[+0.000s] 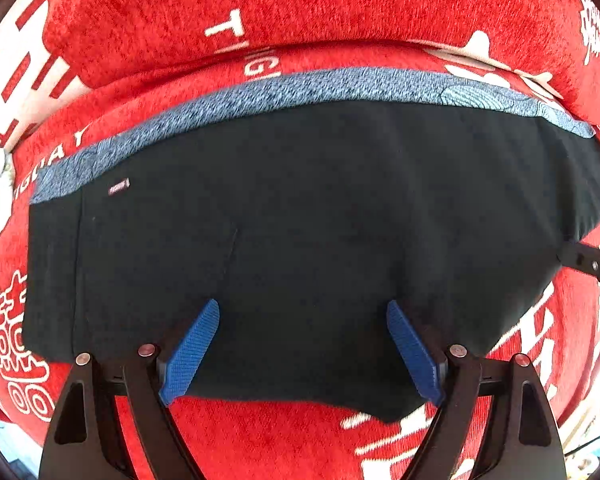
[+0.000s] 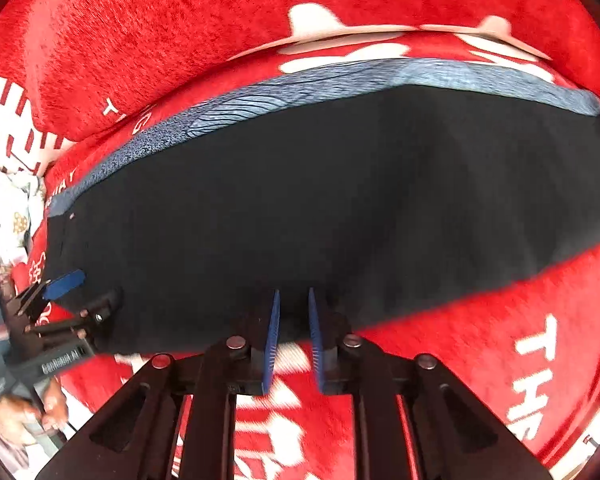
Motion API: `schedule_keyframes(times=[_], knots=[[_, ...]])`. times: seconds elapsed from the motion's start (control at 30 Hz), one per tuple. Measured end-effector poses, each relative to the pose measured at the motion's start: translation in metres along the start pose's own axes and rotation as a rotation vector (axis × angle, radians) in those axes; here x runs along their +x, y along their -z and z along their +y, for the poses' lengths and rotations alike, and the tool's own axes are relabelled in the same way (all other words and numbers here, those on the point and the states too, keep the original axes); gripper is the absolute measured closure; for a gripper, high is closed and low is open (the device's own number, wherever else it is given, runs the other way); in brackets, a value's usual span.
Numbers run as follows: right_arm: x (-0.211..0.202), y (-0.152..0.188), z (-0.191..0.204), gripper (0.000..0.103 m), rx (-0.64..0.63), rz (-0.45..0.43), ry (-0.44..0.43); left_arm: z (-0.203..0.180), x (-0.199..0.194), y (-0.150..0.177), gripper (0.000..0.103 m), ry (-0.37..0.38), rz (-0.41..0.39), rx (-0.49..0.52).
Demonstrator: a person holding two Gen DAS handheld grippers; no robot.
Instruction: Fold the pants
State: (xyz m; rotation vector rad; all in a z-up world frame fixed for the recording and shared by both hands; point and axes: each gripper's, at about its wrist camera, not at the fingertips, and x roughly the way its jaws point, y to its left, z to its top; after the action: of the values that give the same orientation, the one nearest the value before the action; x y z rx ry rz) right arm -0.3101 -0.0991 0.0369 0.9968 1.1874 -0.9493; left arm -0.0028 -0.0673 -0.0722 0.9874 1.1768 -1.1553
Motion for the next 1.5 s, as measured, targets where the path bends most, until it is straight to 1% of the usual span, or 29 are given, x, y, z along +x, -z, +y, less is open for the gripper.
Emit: schedule_keyframes(times=[0.03,0.07,0.1,0.17,0.2,0.27,0.4,0.43,0.47,0.5,0.53,0.6,0.63,0.73,0.83,0.93,1.0,1.07,1.13,1.2,1.23,1.27,1.33,1.37,1.4,1.43,1.47,1.5], knots=[[-0.001,0.004,-0.006,0.088,0.029,0.026,0.0,-0.001,-0.001,-0.002,0.016,-0.008,0.01,0.001],[-0.001,0.009,-0.012,0.078,0.06,0.054,0.008,-0.004,-0.006,-0.004,0.016,-0.021,0.02,0.002],[-0.002,0.015,-0.017,0.073,0.09,0.071,0.01,-0.007,-0.009,-0.005,0.016,-0.028,0.024,0.004],[-0.012,0.027,-0.031,0.071,0.165,0.077,-0.06,-0.015,-0.023,-0.007,0.016,-0.042,0.029,0.012],[-0.019,0.032,-0.035,0.063,0.191,0.079,-0.09,-0.02,-0.027,-0.008,0.016,-0.039,0.031,0.013],[-0.03,0.041,-0.039,0.055,0.204,0.078,-0.102,-0.027,-0.037,-0.008,0.016,-0.029,0.041,0.014],[-0.045,0.059,-0.043,0.052,0.234,0.089,-0.122,-0.055,-0.054,0.007,0.016,-0.013,0.079,0.035],[-0.047,0.063,-0.046,0.051,0.25,0.09,-0.128,-0.062,-0.05,0.012,0.016,-0.008,0.082,0.037],[-0.048,0.067,-0.05,0.049,0.267,0.092,-0.134,-0.073,-0.053,0.013,0.016,-0.001,0.091,0.046],[-0.05,0.073,-0.055,0.048,0.28,0.093,-0.136,-0.077,-0.062,0.024,0.016,0.004,0.097,0.051],[-0.048,0.074,-0.052,0.048,0.295,0.094,-0.138,-0.079,-0.059,0.026,0.016,0.008,0.102,0.053],[-0.047,0.077,-0.056,0.048,0.325,0.098,-0.148,-0.097,-0.057,0.026,0.016,0.02,0.118,0.068],[-0.048,0.079,-0.059,0.048,0.338,0.096,-0.153,-0.099,-0.046,0.023,0.016,0.023,0.123,0.07],[-0.052,0.079,-0.074,0.048,0.36,0.079,-0.156,-0.12,-0.041,0.016,0.016,0.029,0.13,0.09],[-0.061,0.072,-0.103,0.048,0.403,0.037,-0.158,-0.141,-0.039,0.001,0.016,0.028,0.117,0.102],[-0.07,0.058,-0.146,0.048,0.481,-0.032,-0.167,-0.157,-0.035,-0.021,0.016,0.013,0.083,0.09],[-0.076,0.045,-0.18,0.048,0.545,-0.083,-0.167,-0.167,-0.027,-0.044,0.016,0.004,0.068,0.053],[-0.082,0.031,-0.218,0.048,0.62,-0.152,-0.172,-0.175,-0.017,-0.064,0.016,0.003,0.054,0.013],[-0.085,0.018,-0.25,0.048,0.68,-0.212,-0.165,-0.184,-0.008,-0.078,0.016,-0.006,0.04,-0.004],[-0.084,0.004,-0.282,0.048,0.739,-0.246,-0.142,-0.191,0.007,-0.091,0.016,-0.01,0.041,-0.022],[-0.08,-0.003,-0.298,0.048,0.771,-0.256,-0.121,-0.194,0.012,-0.092,0.016,-0.008,0.045,-0.029],[-0.078,-0.007,-0.308,0.048,0.789,-0.262,-0.119,-0.199,0.02,-0.093,0.016,-0.012,0.059,-0.037],[-0.072,-0.013,-0.324,0.049,0.808,-0.27,-0.135,-0.205,0.03,-0.092,0.016,-0.027,0.072,-0.048],[-0.068,-0.017,-0.329,0.053,0.801,-0.266,-0.151,-0.206,0.029,-0.09,0.014,-0.038,0.05,-0.058],[-0.065,-0.021,-0.331,0.061,0.788,-0.246,-0.144,-0.206,0.03,-0.09,0.013,-0.047,0.045,-0.06],[-0.065,-0.022,-0.33,0.072,0.776,-0.24,-0.133,-0.206,0.03,-0.09,0.013,-0.047,0.044,-0.06],[-0.067,-0.023,-0.331,0.086,0.762,-0.241,-0.138,-0.206,0.029,-0.09,0.013,-0.046,0.046,-0.064],[-0.071,-0.02,-0.331,0.091,0.753,-0.25,-0.144,-0.205,0.03,-0.09,0.013,-0.043,0.052,-0.067]])
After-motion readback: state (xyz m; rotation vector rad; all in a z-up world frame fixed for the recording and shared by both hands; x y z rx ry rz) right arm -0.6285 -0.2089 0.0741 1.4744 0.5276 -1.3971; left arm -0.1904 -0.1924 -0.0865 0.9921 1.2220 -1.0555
